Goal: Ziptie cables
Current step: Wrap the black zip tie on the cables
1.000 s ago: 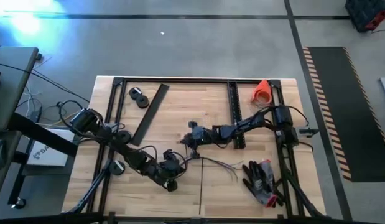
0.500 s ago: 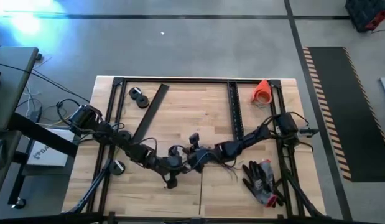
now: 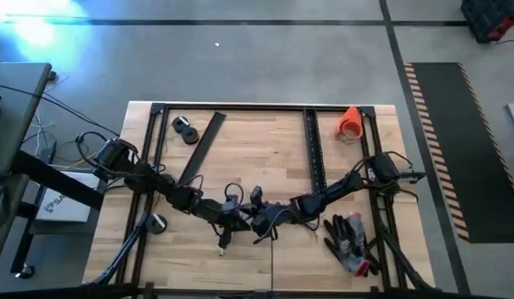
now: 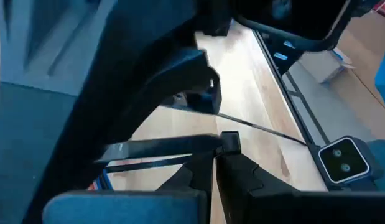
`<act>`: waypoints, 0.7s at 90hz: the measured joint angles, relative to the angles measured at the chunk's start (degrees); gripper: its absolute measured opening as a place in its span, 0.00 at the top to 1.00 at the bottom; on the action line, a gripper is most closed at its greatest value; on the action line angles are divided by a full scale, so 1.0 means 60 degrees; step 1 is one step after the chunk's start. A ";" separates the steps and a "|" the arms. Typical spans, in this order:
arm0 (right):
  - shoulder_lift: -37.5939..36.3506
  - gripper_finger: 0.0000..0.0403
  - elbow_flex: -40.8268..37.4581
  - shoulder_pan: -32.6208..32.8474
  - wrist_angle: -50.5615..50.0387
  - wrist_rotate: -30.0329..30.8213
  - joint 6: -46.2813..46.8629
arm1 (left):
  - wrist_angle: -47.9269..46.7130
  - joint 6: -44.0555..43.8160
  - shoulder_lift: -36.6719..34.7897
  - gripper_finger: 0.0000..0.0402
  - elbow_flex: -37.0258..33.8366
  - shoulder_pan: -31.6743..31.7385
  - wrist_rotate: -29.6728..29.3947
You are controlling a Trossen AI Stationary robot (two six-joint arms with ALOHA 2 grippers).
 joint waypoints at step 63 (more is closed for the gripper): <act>0.0046 1.00 0.0000 0.0356 0.0504 -0.0403 -0.0484 | 0.0318 -0.0173 0.0000 1.00 -0.0056 -0.0017 0.0819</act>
